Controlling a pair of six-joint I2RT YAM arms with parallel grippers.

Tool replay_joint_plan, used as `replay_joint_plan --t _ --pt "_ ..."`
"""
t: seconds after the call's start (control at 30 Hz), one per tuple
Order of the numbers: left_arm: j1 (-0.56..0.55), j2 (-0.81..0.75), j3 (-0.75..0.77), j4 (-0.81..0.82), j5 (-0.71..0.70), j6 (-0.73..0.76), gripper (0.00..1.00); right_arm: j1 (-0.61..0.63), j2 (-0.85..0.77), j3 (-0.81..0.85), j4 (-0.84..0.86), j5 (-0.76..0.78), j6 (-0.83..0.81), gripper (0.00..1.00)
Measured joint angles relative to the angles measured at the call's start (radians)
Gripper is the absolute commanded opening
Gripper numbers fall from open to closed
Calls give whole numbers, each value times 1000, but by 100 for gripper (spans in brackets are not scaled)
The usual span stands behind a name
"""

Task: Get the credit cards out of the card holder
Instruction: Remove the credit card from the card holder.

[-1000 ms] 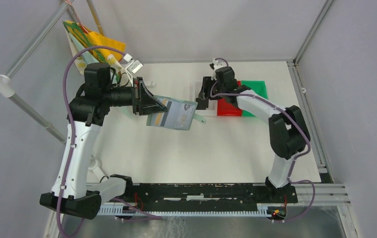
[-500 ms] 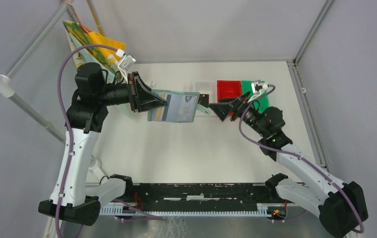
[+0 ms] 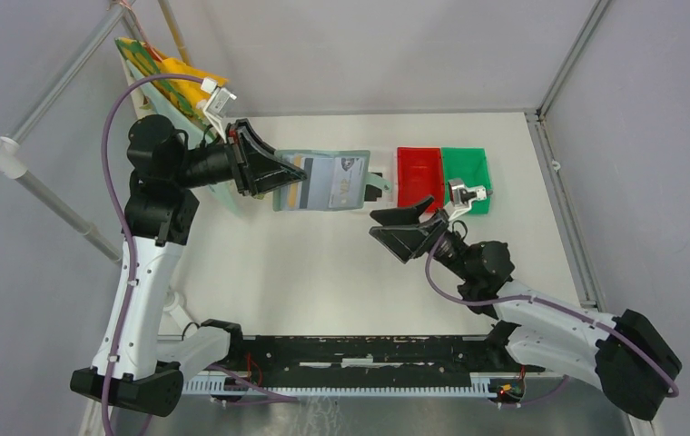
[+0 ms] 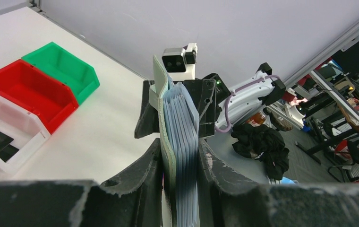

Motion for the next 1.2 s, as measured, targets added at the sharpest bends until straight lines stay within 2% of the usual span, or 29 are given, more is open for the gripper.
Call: replay_joint_plan --t 0.17,0.33,0.4,0.47,0.53,0.57,0.63,0.7,0.73,0.77,0.83,0.9,1.07,1.2 --pt "0 0 0 47 4 -57 5 39 155 124 94 34 24 98" --pt "0 0 -1 85 24 -93 5 66 267 217 198 49 59 82" --pt "0 0 -1 89 29 -99 5 70 300 247 229 50 79 72" --pt "0 0 -2 95 31 -105 5 72 324 273 251 49 102 56" --pt "0 -2 -7 96 31 -105 9 72 336 286 266 46 122 35" --pt "0 -4 -11 93 32 -105 17 72 336 286 269 45 125 25" --pt "0 -8 -16 63 32 -86 46 69 327 285 267 37 130 4" --pt "1 -13 -16 -6 25 -19 81 55 291 279 227 12 116 0" --pt "1 -14 -14 -58 21 32 95 47 260 277 179 -8 95 0" --pt "1 -15 -8 -116 16 100 99 34 222 277 111 -31 60 0" --pt "1 -13 13 -254 -10 255 100 16 153 302 -73 -73 -48 0" --pt "1 -10 36 -367 -37 399 100 5 126 425 -364 -129 -206 0" --pt "5 -13 63 -540 -71 684 93 6 219 822 -1000 -254 -581 0" --pt "5 -15 61 -583 -56 781 81 21 299 946 -1340 -300 -776 0"
